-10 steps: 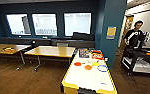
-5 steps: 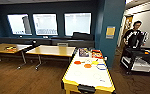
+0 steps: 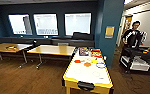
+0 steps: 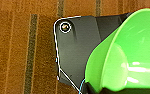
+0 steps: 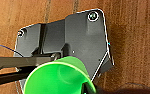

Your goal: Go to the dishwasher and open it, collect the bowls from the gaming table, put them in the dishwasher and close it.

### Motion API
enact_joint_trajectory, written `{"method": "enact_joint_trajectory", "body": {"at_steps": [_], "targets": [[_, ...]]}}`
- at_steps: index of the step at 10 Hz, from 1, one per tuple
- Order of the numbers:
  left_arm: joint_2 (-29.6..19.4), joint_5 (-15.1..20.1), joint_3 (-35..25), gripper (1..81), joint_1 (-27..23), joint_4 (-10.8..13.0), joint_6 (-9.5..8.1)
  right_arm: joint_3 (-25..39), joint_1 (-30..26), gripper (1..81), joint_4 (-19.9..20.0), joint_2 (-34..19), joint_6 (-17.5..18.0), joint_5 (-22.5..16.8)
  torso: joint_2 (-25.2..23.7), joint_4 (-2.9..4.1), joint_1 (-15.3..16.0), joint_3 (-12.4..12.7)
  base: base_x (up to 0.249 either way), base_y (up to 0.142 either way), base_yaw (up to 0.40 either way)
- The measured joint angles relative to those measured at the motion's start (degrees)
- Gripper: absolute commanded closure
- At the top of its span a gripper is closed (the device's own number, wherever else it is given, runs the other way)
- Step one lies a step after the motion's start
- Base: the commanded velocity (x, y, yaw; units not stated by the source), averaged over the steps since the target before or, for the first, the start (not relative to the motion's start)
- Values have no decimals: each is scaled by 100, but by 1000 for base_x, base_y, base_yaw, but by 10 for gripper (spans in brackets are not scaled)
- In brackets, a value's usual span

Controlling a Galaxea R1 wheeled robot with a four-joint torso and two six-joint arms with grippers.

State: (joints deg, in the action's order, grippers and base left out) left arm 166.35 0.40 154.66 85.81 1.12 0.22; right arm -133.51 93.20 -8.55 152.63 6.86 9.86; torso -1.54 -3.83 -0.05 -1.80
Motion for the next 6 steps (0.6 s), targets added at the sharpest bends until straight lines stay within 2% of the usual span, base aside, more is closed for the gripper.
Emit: {"method": "enact_joint_trajectory", "body": {"at_steps": [6], "targets": [[21, -10, 0, 811, 21, 2, 0, -52, 18, 811, -10, -1, 2, 17, 0, 0, -2, 0, -110, 0, 0]]}}
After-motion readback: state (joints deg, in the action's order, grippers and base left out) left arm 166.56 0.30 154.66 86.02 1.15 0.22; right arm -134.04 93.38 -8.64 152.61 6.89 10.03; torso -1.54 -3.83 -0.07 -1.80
